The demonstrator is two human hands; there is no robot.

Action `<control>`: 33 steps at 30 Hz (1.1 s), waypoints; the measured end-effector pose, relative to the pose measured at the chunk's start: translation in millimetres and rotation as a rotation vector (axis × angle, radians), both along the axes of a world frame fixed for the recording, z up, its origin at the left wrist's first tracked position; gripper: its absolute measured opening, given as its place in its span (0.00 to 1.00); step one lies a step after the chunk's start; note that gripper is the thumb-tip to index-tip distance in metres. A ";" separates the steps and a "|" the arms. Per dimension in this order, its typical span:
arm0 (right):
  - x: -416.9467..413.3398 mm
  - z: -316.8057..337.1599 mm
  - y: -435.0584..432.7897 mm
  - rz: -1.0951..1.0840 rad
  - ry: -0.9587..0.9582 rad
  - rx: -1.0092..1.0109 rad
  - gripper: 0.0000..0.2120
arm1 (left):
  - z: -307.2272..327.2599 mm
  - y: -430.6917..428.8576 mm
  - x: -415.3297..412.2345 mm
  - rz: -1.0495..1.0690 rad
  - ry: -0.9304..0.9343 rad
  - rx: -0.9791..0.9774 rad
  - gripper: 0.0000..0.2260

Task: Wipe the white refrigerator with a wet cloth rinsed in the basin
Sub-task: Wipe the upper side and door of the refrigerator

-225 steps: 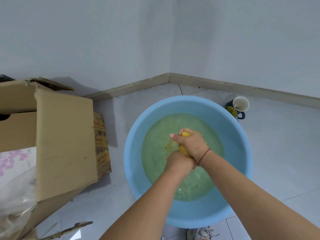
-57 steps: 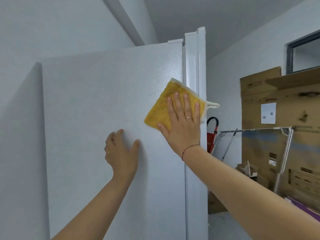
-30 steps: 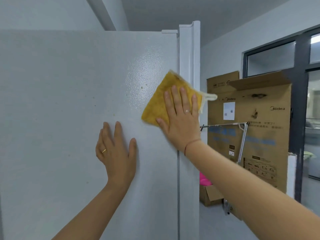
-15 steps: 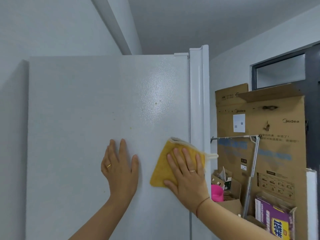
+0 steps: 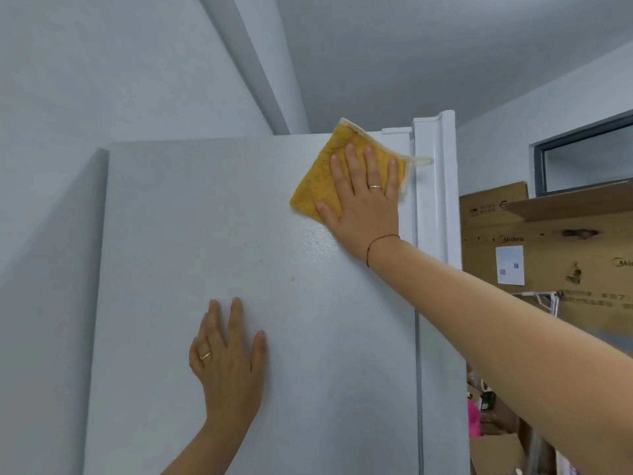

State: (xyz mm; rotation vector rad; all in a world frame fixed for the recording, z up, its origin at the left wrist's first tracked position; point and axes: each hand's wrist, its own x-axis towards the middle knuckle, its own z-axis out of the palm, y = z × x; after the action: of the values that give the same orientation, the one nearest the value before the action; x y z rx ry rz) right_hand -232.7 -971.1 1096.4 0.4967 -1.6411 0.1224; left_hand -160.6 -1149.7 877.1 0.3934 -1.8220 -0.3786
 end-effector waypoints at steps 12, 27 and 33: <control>26.8 21.4 -106.9 0.026 0.013 0.100 0.36 | -4.9 -60.8 22.8 0.053 -0.024 0.103 0.32; 51.3 28.7 -216.0 0.046 0.028 0.195 0.36 | -3.3 -114.3 47.2 0.061 -0.205 0.191 0.33; 61.3 26.9 -262.9 0.028 0.030 0.237 0.36 | -4.8 -136.2 55.7 0.065 -0.251 0.206 0.33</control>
State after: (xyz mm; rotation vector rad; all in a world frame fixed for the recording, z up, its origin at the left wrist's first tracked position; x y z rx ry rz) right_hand -171.3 -1234.0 1123.3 0.6993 -1.6281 -0.0595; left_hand -104.9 -1285.9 872.3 0.6663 -2.0138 -0.4915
